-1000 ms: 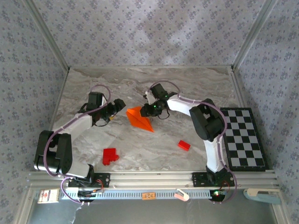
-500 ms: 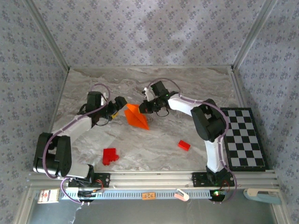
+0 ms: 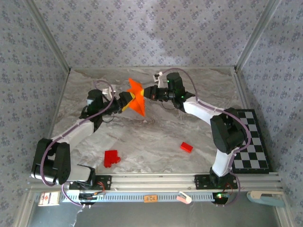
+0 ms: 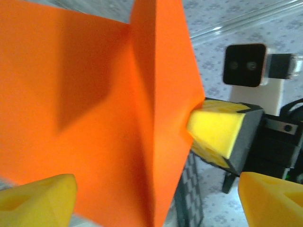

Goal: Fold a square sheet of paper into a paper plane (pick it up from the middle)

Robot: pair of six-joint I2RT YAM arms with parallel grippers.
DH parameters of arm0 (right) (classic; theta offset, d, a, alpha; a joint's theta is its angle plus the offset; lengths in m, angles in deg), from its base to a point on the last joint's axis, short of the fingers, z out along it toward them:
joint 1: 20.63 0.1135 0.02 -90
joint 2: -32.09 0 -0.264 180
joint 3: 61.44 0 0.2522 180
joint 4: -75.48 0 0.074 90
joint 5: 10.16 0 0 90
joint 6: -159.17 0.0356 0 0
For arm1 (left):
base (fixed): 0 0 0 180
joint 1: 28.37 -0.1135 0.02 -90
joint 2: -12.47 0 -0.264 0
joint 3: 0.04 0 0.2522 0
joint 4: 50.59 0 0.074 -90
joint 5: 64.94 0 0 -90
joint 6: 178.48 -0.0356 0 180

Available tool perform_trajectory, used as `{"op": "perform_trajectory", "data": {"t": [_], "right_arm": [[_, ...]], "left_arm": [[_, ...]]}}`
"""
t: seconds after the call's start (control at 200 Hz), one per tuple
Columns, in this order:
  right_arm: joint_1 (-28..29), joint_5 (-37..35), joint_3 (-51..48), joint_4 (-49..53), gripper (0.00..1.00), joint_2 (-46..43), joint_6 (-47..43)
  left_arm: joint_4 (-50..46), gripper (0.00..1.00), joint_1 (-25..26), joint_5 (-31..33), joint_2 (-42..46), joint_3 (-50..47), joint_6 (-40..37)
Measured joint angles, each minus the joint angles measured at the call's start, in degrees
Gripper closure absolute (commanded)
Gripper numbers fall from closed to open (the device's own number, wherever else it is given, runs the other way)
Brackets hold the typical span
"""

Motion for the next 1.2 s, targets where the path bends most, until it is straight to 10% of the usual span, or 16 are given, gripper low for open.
{"op": "perform_trajectory", "data": {"t": [1.199], "right_arm": [[-0.39, 2.23, -2.86, -15.1, 0.98, 0.0, 14.03]], "left_arm": [[16.52, 0.8, 2.82, -4.83, -4.94, -0.13, 6.95]]}}
